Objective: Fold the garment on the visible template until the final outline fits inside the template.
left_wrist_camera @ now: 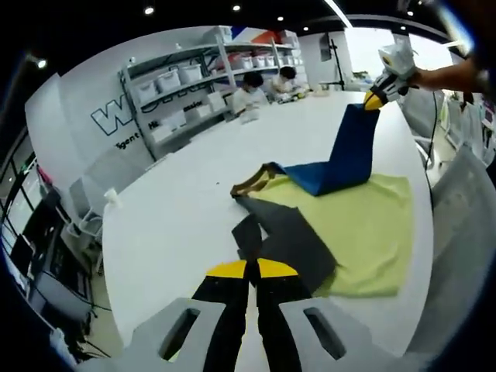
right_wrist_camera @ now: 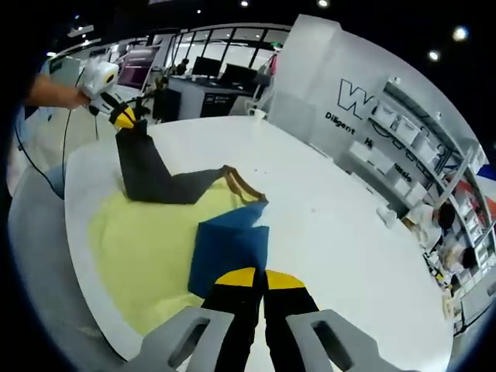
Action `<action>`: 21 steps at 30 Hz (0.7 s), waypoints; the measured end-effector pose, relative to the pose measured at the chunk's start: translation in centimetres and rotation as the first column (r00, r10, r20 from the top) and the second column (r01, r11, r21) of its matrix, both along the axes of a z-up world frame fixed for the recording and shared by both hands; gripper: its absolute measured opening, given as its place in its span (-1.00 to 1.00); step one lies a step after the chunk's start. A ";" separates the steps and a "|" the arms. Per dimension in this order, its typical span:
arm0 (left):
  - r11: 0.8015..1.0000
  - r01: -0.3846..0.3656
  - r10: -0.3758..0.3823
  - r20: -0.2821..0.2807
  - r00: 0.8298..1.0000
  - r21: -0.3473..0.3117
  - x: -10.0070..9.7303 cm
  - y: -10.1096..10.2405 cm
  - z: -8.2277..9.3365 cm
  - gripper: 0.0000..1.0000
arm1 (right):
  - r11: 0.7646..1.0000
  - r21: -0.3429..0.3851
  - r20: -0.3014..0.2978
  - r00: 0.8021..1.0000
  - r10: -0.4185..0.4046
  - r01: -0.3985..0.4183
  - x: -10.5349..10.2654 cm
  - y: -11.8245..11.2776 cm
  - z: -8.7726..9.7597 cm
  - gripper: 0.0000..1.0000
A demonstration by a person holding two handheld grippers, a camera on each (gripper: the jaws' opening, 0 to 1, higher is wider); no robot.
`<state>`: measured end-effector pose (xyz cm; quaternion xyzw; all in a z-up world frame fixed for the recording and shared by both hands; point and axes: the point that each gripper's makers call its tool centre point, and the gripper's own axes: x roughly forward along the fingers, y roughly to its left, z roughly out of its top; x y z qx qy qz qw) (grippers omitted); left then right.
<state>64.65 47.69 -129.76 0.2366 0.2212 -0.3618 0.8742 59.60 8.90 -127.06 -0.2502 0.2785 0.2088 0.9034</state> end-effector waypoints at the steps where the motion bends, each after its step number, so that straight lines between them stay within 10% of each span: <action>1: 1.000 -0.003 0.003 0.002 1.000 0.001 0.1 0.2 0.1 -0.89 | 1.000 -0.001 0.001 1.000 -0.003 0.003 0.1 -0.2 0.1 -1.00; 21: 0.991 -0.118 0.111 0.104 0.988 0.064 4.2 5.3 3.9 -0.89 | 0.996 -0.029 0.067 0.995 -0.079 0.081 3.3 -5.5 4.3 -1.00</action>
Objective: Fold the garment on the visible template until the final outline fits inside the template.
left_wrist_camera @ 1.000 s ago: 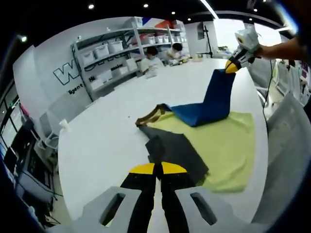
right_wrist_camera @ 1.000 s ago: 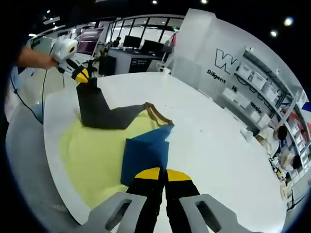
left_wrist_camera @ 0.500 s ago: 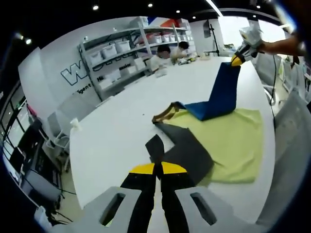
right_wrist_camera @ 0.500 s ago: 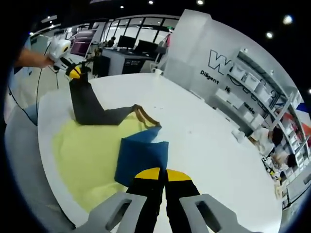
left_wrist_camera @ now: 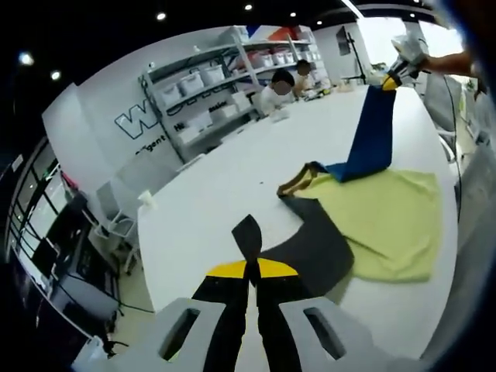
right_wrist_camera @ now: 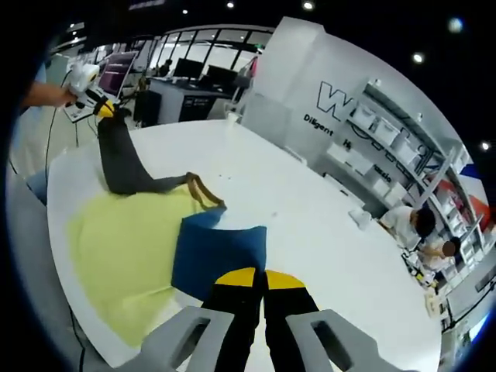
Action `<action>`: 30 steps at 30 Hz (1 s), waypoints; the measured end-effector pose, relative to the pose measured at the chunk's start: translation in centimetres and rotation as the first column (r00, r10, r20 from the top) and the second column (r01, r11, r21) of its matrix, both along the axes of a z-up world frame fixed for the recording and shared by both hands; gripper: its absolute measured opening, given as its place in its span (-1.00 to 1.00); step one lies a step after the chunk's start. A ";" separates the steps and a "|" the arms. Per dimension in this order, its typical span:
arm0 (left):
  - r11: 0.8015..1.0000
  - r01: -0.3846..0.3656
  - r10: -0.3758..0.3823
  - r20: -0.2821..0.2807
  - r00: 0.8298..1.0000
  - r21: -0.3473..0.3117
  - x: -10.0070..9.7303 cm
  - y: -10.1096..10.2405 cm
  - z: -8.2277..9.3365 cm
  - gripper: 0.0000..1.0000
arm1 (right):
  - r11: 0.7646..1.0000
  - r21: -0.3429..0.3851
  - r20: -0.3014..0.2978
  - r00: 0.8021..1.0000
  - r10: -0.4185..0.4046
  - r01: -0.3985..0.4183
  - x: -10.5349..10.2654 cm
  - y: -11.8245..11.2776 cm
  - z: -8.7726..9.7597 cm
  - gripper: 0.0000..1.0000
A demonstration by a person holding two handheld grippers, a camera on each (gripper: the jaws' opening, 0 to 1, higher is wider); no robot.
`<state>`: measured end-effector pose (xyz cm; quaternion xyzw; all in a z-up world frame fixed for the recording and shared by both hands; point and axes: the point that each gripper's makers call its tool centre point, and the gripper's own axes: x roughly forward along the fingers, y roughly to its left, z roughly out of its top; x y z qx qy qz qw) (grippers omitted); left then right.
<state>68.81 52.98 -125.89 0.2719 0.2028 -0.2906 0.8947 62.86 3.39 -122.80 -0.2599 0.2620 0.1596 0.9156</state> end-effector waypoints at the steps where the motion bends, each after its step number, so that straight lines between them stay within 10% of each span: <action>1: 1.000 -0.004 0.004 0.004 1.000 0.002 0.1 0.2 0.1 -0.89 | 1.000 -0.006 0.001 1.000 -0.004 0.004 0.2 -0.5 0.1 -1.00; 30: 0.981 -0.137 0.128 0.070 0.989 0.140 4.4 6.8 2.1 -0.89 | 0.986 -0.040 -0.003 0.987 -0.160 0.160 2.0 -9.2 1.3 -1.00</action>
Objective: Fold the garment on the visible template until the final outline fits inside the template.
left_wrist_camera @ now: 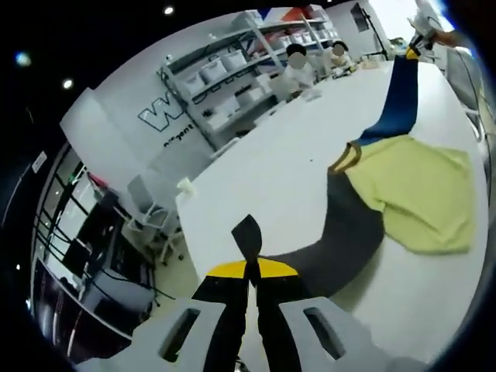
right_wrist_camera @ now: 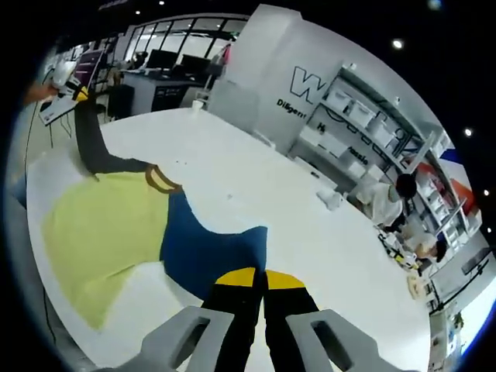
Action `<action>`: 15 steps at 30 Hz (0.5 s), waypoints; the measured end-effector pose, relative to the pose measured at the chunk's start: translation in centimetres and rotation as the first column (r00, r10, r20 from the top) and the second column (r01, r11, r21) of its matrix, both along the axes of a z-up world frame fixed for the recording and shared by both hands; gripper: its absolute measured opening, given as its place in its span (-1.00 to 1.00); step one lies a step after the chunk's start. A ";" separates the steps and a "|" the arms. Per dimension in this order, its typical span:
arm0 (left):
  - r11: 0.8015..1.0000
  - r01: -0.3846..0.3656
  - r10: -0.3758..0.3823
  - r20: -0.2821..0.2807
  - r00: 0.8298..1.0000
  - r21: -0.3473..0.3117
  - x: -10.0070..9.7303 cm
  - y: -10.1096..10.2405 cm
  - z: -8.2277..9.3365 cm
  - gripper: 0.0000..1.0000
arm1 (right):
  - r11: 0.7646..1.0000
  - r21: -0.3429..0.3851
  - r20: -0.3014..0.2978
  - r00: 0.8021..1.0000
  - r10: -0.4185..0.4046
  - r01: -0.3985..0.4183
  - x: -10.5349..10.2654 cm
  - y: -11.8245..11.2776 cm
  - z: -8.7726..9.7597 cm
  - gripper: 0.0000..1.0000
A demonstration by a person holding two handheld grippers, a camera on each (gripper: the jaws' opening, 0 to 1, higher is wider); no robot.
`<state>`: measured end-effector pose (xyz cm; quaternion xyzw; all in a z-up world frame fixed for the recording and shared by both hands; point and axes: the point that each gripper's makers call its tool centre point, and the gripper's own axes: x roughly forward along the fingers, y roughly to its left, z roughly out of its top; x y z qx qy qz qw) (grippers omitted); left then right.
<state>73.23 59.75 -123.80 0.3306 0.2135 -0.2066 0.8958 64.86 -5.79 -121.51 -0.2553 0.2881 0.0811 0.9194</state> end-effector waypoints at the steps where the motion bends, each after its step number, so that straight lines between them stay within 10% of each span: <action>1: 1.000 0.000 0.000 0.000 1.000 0.008 0.2 0.2 0.0 -0.89 | 1.000 0.000 -0.001 1.000 -0.005 0.005 0.0 -0.3 0.0 -1.00; 15: 0.990 0.018 -0.017 -0.003 1.000 0.139 2.9 1.4 -0.9 -0.89 | 0.996 -0.033 -0.035 0.996 -0.087 0.086 0.3 -5.3 -0.6 -1.00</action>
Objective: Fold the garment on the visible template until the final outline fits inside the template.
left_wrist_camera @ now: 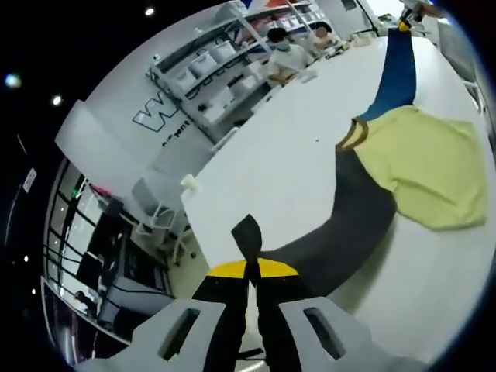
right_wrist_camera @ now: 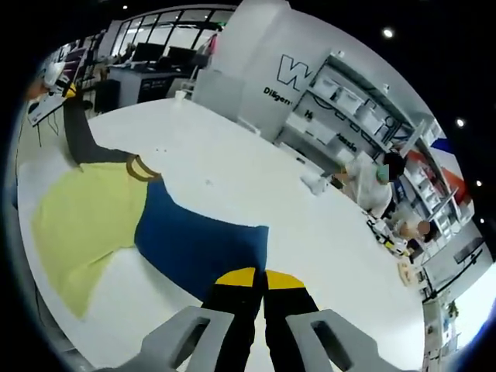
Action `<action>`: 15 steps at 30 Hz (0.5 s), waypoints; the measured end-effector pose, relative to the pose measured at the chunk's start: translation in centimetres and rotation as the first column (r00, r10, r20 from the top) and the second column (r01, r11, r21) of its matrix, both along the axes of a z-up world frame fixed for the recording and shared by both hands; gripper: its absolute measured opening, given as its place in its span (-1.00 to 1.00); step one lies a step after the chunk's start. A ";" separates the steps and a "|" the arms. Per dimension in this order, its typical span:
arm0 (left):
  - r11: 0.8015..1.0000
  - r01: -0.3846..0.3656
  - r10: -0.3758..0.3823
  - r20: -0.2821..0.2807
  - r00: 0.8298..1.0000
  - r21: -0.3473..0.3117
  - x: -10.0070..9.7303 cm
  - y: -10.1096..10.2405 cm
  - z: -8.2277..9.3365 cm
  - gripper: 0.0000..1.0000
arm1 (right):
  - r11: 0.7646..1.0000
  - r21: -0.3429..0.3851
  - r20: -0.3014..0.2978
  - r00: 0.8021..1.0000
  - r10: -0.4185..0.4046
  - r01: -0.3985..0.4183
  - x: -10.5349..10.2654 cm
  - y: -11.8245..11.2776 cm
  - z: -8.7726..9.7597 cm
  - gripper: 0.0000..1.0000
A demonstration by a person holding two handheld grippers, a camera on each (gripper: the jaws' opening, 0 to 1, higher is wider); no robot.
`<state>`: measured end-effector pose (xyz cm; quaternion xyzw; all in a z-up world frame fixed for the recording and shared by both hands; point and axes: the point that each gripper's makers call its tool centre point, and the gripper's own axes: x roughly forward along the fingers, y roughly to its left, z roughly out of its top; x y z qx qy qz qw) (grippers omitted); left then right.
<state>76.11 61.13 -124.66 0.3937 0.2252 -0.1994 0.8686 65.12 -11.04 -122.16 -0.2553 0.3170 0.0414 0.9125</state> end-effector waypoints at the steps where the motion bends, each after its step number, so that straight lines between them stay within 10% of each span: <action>1: 1.000 0.001 -0.001 -0.001 1.000 0.001 0.2 0.0 0.0 -0.89 | 1.000 0.001 -0.004 1.000 -0.007 0.007 -0.1 -0.3 -0.1 -1.00; 15: 0.989 -0.125 0.120 -0.071 0.990 -0.072 0.1 1.9 -4.0 -0.88 | 0.988 0.106 -0.061 0.993 -0.103 0.109 -0.3 -2.4 -4.3 -1.00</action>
